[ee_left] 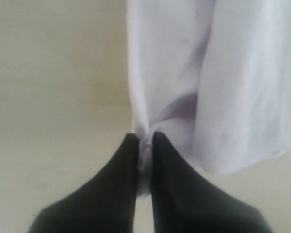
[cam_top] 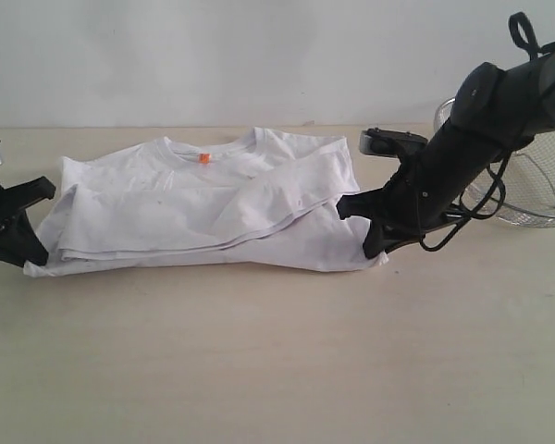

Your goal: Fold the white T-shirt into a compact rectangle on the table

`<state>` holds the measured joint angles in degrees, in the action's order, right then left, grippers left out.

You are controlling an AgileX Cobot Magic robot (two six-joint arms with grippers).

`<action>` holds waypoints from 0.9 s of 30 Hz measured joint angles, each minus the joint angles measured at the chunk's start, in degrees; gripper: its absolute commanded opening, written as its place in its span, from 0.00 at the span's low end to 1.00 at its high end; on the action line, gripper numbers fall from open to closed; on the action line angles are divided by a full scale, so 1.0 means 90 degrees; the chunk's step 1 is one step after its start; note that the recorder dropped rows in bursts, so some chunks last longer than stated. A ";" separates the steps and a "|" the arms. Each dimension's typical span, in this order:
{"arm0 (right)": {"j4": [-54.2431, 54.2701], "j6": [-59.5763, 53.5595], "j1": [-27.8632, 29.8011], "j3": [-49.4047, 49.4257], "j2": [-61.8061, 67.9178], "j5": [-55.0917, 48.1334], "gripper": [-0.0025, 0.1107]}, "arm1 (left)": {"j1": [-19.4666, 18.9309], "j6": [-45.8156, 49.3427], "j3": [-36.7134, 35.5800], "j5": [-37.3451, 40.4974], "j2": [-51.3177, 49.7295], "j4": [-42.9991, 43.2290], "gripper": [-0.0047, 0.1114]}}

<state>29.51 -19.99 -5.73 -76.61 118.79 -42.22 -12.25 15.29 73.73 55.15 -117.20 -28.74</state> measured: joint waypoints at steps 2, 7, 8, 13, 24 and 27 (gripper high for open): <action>0.0000 0.0026 0.0000 0.0000 0.0000 -0.0058 0.02 | 0.0000 0.0000 -0.0078 -0.0030 0.0015 0.0016 0.08; 0.0124 0.0085 0.0000 0.0378 -0.0171 0.0104 0.02 | 0.0000 0.0094 -0.0395 -0.0238 0.0015 0.0016 0.08; 0.0169 0.0085 -0.0025 0.0561 -0.0265 0.0217 0.02 | 0.0000 0.0135 -0.0466 -0.0301 0.0015 0.0016 0.08; 0.0281 0.0068 -0.0191 0.1451 -0.0692 0.0645 0.02 | 0.0000 0.0306 -0.0906 -0.0566 0.0057 -0.0108 0.08; 0.0406 -0.0105 -0.0317 0.2889 -0.1607 0.1248 0.02 | 0.0000 0.0641 -0.1972 -0.0833 0.0634 -0.0373 0.08; 0.0406 -0.0105 -0.0317 0.3100 -0.1796 0.1254 0.02 | 0.0000 0.0641 -0.2252 -0.0844 0.0932 -0.0302 0.08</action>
<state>33.16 -20.94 -8.59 -48.71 102.63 -30.94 -12.25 21.06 53.46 47.56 -108.81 -31.46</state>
